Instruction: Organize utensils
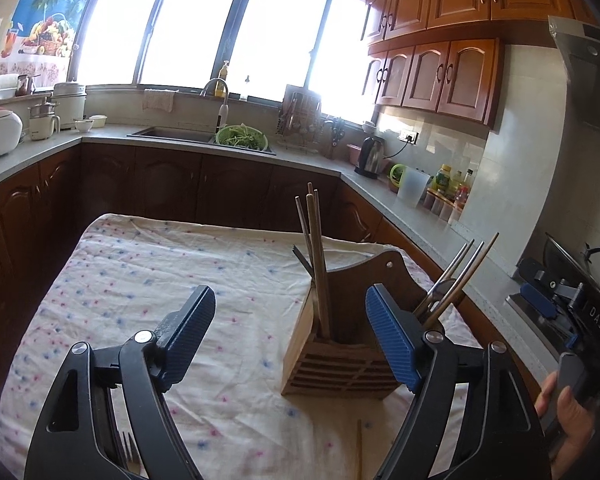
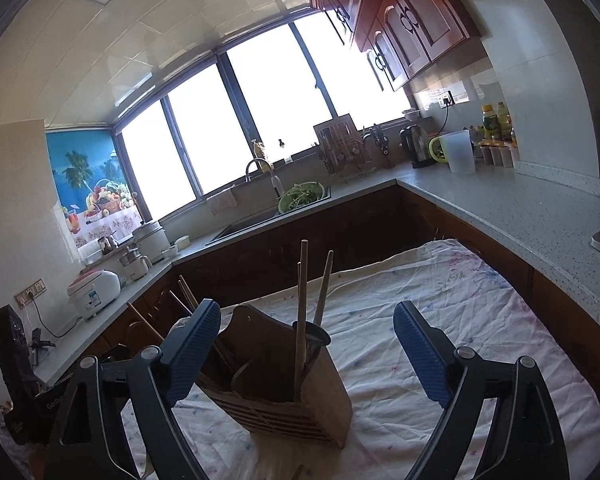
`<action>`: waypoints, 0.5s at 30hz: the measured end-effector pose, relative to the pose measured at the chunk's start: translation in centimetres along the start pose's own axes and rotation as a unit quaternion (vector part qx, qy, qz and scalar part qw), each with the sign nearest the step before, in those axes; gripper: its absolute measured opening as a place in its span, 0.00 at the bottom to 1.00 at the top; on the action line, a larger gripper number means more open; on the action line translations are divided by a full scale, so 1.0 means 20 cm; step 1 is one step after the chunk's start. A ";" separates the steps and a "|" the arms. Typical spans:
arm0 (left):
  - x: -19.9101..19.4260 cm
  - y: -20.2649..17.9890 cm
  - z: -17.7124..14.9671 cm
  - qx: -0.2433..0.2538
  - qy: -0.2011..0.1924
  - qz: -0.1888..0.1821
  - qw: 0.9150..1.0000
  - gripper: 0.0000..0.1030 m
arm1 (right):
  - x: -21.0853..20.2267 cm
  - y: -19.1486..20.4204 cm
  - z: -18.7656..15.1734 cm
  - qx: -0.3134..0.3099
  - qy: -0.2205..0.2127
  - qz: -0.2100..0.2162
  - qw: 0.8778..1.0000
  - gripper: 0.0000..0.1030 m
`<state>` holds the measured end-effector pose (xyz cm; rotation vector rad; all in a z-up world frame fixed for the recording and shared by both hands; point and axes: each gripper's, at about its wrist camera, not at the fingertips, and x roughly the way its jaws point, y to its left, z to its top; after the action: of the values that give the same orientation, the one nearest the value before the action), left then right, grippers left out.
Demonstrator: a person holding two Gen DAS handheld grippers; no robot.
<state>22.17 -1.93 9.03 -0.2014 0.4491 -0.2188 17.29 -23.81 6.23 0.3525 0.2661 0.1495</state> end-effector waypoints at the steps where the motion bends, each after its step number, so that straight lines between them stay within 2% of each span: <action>1: -0.01 0.00 -0.01 0.000 0.001 0.002 1.000 0.79 | -0.01 0.00 -0.01 -0.001 0.001 0.001 1.000 0.89; 15: -0.33 0.04 -0.16 -0.011 -0.004 0.012 1.000 0.87 | -0.27 0.09 -0.15 -0.021 0.003 0.013 1.000 0.95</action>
<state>15.17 0.11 8.66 -0.2179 0.4458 -0.1898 11.06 -22.27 5.34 0.3143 0.2634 0.1813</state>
